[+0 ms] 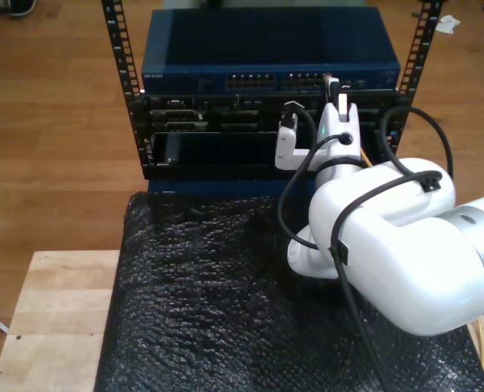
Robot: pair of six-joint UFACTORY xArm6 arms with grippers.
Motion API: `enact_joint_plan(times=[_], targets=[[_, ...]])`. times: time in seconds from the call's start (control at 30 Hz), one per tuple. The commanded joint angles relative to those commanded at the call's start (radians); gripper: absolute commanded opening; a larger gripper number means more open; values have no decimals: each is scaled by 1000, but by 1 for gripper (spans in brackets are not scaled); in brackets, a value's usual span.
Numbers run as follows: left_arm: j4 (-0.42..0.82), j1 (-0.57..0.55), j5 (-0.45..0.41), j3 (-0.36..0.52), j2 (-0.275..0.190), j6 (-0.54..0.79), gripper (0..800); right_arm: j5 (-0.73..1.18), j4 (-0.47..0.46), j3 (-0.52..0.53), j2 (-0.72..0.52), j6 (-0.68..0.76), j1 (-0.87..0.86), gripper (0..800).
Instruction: Grab the cable and plug it in
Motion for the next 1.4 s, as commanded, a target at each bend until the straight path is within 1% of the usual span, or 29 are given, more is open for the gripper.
enact_joint_plan(times=[0.93, 1.4], targets=[[0, 0, 0, 0, 0, 0, 800, 6, 0, -15, 8, 0, 0, 0], [0, 0, 0, 0, 2, 0, 800, 8, -2, -41, 17, 0, -8, 0]])
